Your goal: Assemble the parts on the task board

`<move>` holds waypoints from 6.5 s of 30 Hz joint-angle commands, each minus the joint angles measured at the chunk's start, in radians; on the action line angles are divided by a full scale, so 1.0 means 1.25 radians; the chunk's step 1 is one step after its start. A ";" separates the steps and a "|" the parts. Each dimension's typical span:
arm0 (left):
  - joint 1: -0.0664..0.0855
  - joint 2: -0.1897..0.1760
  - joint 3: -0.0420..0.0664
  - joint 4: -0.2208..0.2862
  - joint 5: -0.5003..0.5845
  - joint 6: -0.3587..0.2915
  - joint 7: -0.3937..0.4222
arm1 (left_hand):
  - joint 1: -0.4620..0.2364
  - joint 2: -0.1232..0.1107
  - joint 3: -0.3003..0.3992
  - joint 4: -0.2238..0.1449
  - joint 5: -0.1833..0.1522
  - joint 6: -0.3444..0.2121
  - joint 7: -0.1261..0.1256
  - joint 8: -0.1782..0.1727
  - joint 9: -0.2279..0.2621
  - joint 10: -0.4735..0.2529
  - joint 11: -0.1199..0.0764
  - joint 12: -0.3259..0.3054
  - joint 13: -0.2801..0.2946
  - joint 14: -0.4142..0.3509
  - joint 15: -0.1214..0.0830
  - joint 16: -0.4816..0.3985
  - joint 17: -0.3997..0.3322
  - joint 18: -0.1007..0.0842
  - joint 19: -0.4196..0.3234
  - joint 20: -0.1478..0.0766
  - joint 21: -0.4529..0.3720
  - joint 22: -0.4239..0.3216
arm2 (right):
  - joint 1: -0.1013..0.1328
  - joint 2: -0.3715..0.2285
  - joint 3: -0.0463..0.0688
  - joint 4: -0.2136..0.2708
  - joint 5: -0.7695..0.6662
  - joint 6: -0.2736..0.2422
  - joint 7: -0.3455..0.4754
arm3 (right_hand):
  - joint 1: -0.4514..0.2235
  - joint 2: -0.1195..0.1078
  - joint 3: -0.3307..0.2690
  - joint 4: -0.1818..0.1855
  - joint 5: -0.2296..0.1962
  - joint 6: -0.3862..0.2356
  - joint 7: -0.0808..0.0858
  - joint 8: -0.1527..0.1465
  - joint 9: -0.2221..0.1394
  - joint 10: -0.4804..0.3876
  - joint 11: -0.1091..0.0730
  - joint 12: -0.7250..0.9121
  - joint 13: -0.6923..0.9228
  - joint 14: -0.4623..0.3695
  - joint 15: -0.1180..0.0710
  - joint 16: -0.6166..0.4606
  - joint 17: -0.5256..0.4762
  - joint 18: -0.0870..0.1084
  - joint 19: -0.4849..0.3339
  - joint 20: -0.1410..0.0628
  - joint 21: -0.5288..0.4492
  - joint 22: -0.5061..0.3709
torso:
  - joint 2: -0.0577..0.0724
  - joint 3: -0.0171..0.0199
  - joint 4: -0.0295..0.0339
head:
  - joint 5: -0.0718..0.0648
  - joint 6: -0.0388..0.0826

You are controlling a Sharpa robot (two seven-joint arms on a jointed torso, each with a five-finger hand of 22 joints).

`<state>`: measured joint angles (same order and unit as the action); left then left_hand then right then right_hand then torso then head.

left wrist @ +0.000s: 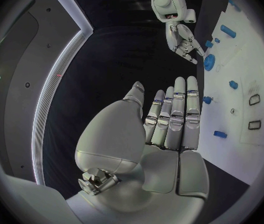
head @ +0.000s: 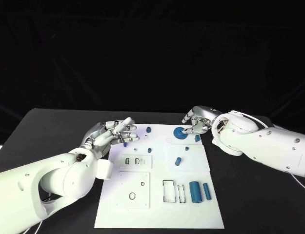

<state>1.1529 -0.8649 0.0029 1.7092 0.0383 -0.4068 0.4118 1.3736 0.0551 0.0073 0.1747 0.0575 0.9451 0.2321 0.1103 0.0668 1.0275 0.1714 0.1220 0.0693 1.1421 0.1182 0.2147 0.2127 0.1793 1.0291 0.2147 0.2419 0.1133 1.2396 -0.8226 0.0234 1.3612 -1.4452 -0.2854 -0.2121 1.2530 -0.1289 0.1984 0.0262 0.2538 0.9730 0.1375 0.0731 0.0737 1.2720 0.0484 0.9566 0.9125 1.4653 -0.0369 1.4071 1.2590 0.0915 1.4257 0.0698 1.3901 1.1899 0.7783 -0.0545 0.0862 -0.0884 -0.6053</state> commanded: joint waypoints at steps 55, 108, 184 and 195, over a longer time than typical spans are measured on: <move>0.000 0.006 0.000 -0.004 0.003 0.023 0.001 | 0.006 0.002 0.001 -0.008 0.004 -0.001 0.003 -0.002 -0.001 0.000 0.002 -0.004 -0.001 -0.006 -0.002 -0.006 0.002 0.001 -0.003 0.005 -0.007 -0.002 | -0.024 0.068 -0.002 0.069 -0.134 -0.122 -0.012 | 0.067 0.085 0.071 -0.020 -0.092 0.100 -0.027 0.053 0.026 0.102 -0.025 0.249 0.282 0.053 -0.015 0.042 0.058 -0.020 0.015 -0.014 0.024 0.039 | 0.000 -0.0018 0.0025 | 0.006 -0.009; 0.000 0.014 0.001 -0.009 0.003 0.021 0.004 | 0.005 0.002 0.001 -0.009 0.004 -0.002 0.003 -0.002 -0.001 -0.001 0.003 -0.004 -0.001 -0.007 -0.001 -0.008 0.003 0.001 -0.003 0.005 -0.008 -0.002 | -0.046 0.228 -0.018 -0.034 -0.116 -0.050 -0.045 | -0.070 0.029 -0.027 0.109 0.008 -0.024 0.011 0.007 0.002 0.029 0.011 0.128 0.186 0.051 0.017 0.043 0.065 -0.017 0.006 0.014 0.019 0.030 | 0.001 -0.0011 -0.0001 | 0.013 -0.019; -0.012 0.014 0.000 -0.054 -0.003 0.039 0.004 | 0.006 0.002 0.001 -0.014 0.004 -0.006 0.005 -0.004 -0.001 -0.005 0.004 -0.007 -0.001 -0.011 0.000 -0.012 0.005 0.000 -0.004 0.007 -0.012 -0.005 | -0.077 -0.069 -0.011 -0.074 0.216 0.006 0.322 | 0.089 0.023 -0.013 0.024 -0.014 -0.026 0.015 -0.006 -0.005 0.026 0.013 0.146 0.211 0.057 0.019 0.064 0.109 -0.025 0.015 0.015 0.039 0.068 | -0.003 0.0286 -0.0299 | 0.000 -0.013; -0.013 0.015 0.000 -0.053 -0.003 0.042 0.003 | 0.006 0.002 0.001 -0.014 0.004 -0.006 0.005 -0.004 -0.001 -0.005 0.004 -0.007 -0.001 -0.011 0.000 -0.012 0.005 0.000 -0.004 0.007 -0.012 -0.005 | -0.083 -0.052 -0.011 -0.091 0.215 0.003 0.314 | 0.100 0.048 0.005 0.015 -0.055 0.007 0.011 0.012 0.001 0.037 0.009 0.161 0.225 0.057 0.016 0.064 0.111 -0.025 0.016 0.014 0.041 0.070 | -0.004 0.0277 -0.0287 | 0.000 -0.018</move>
<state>1.1370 -0.8483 0.0024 1.6411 0.0393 -0.3777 0.4086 1.3736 0.0552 0.0070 0.1641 0.0575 0.9415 0.2356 0.1104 0.0669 1.0239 0.1750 0.1159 0.0686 1.1351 0.1182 0.2049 0.2171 0.1793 1.0255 0.2182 0.2284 0.1082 1.1374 -0.8913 0.0099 1.2499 -1.1646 -0.2969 0.1816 1.3771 -0.0792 0.1982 0.0437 0.1876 0.9778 0.1512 0.0840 0.0736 1.3128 0.0634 1.1538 1.1921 1.4683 -0.0126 1.4841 1.3075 0.0766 1.4414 0.0896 1.4373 1.2763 0.7733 -0.0192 0.0500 -0.0880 -0.6268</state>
